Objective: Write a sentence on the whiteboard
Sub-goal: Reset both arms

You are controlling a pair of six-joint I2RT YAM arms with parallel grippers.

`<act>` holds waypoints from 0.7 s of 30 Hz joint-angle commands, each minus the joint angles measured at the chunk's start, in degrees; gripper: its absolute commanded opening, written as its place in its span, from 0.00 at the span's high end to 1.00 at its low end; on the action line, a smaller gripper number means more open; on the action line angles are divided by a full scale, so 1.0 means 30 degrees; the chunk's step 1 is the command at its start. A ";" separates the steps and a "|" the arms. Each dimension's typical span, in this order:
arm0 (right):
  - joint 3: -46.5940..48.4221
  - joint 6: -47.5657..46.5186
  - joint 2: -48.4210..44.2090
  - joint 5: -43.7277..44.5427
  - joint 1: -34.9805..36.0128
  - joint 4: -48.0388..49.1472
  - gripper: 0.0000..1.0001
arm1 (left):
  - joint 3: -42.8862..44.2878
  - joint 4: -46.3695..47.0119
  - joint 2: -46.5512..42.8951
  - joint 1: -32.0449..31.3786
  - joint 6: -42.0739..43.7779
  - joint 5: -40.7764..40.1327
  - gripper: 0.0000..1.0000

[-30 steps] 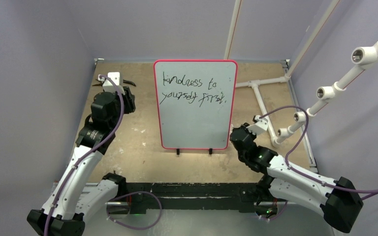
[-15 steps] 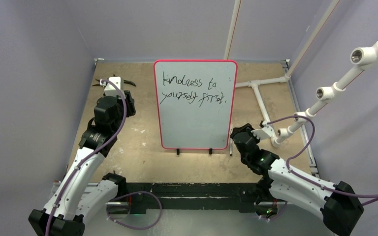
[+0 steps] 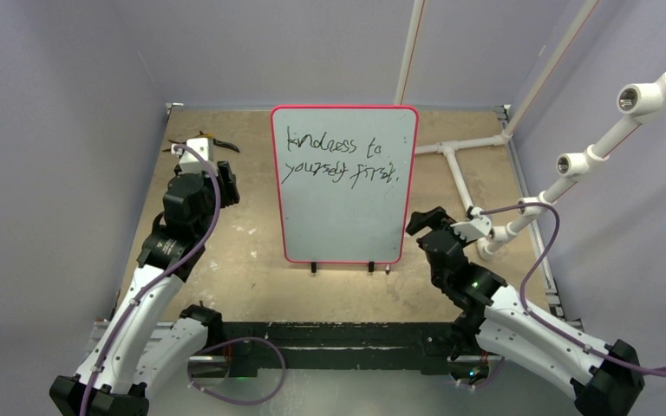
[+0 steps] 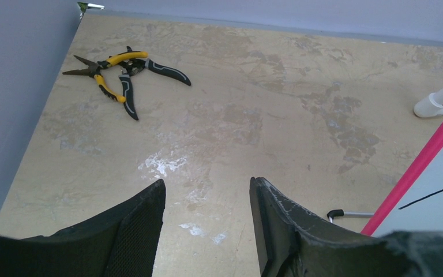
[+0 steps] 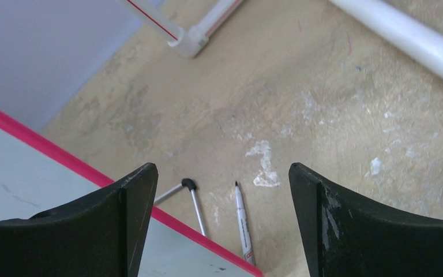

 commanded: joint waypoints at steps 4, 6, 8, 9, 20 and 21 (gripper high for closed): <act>0.1443 -0.5758 -0.2323 0.1767 -0.0026 0.1821 0.12 | -0.0594 0.1160 -0.1344 0.0114 -0.0185 -0.0993 0.39; 0.1413 -0.7847 -0.3036 0.1369 -0.0033 0.2958 0.12 | -0.0734 0.1390 -0.1667 0.0114 -0.0196 -0.1010 0.38; 0.1216 -1.0736 -0.3845 0.0178 -0.0022 0.4665 0.12 | -0.0875 0.1540 -0.1951 0.0114 -0.0205 -0.0863 0.29; 0.1145 -1.1918 -0.4323 -0.0501 -0.0022 0.5439 0.12 | -0.0885 0.1575 -0.2062 0.0114 -0.0258 -0.0823 0.28; 0.0317 -1.4721 -0.7339 -0.3069 -0.0022 0.7301 0.11 | -0.1112 0.1800 -0.2782 0.0114 -0.0260 -0.1539 0.26; 0.0403 -1.4720 -0.7213 -0.3071 -0.0022 0.7269 0.11 | -0.1117 0.1816 -0.2826 0.0114 -0.0206 -0.1544 0.25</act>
